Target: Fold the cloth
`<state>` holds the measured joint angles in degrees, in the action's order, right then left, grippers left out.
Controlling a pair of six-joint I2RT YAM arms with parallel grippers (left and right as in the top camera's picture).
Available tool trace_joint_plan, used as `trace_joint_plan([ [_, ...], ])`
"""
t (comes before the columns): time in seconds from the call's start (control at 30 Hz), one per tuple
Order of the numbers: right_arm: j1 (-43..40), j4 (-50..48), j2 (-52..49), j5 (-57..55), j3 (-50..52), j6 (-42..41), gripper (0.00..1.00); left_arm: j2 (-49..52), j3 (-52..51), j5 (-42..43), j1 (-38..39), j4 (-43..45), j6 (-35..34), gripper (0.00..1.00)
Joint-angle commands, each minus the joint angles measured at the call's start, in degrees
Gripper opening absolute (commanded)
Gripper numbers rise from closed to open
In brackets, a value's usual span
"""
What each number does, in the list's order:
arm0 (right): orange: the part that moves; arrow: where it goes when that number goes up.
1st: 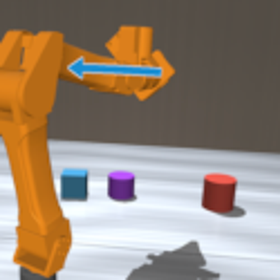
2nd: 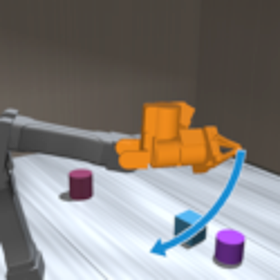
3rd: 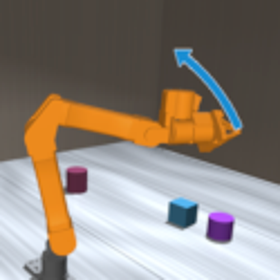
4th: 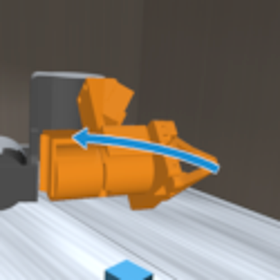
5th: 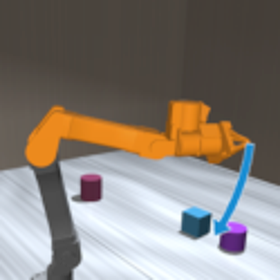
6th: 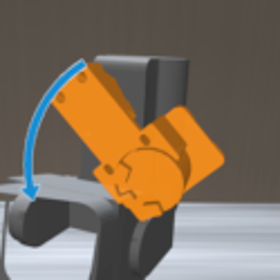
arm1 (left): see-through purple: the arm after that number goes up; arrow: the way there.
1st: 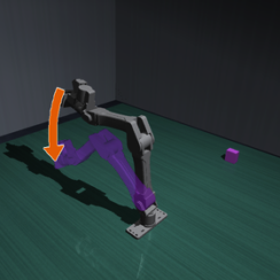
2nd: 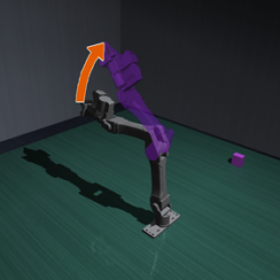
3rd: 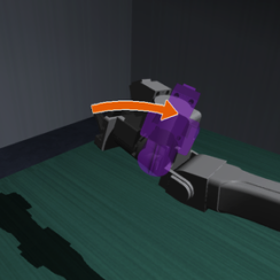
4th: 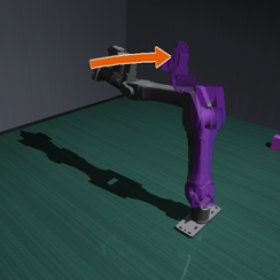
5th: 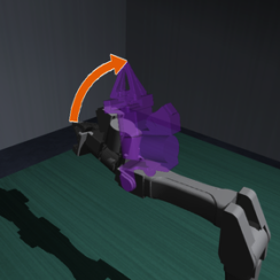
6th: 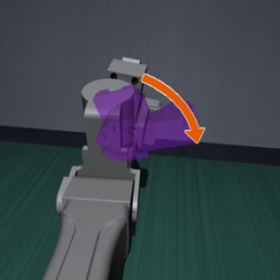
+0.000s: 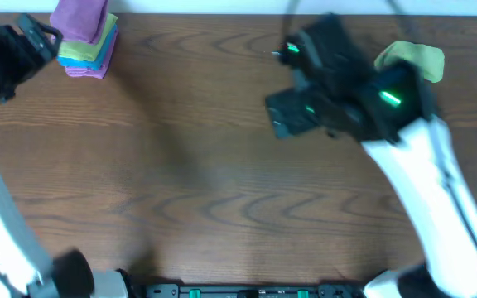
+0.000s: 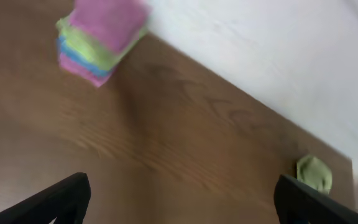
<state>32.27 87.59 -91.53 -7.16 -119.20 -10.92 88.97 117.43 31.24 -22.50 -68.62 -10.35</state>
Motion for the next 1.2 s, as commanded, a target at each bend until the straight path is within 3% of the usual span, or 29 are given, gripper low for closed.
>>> trace_joint_plan([
  [0.0, -0.33, 2.84, 5.92, -5.84, -0.09, -0.02, 0.93, -10.19, -3.82, -3.85, 6.49, -0.39, 4.72, 0.95],
  [0.13, -0.33, 1.68, 18.08, -6.99, 6.99, -1.70, 0.93, -23.89, -14.08, -17.53, 19.26, 0.09, 5.16, 0.95],
  [0.23, -0.33, -4.96, 30.56, -6.99, 21.99, -1.70, 0.95, -34.80, -25.07, -22.97, 26.95, 2.71, 2.80, 0.95],
  [0.37, -0.33, -14.62, 45.05, -6.97, 43.30, -1.51, 0.99, -45.18, -37.88, -25.88, 30.05, 5.55, 0.92, 0.95],
  [0.47, -0.33, -18.80, 49.92, -6.97, 50.84, -1.03, 0.99, -48.22, -43.12, -25.44, 30.05, 7.37, 0.92, 0.95],
  [1.17, -0.37, -18.38, 50.69, -6.34, 52.57, -1.25, 0.99, -48.37, -44.24, -25.68, 30.03, -0.52, 1.11, 0.95],
])
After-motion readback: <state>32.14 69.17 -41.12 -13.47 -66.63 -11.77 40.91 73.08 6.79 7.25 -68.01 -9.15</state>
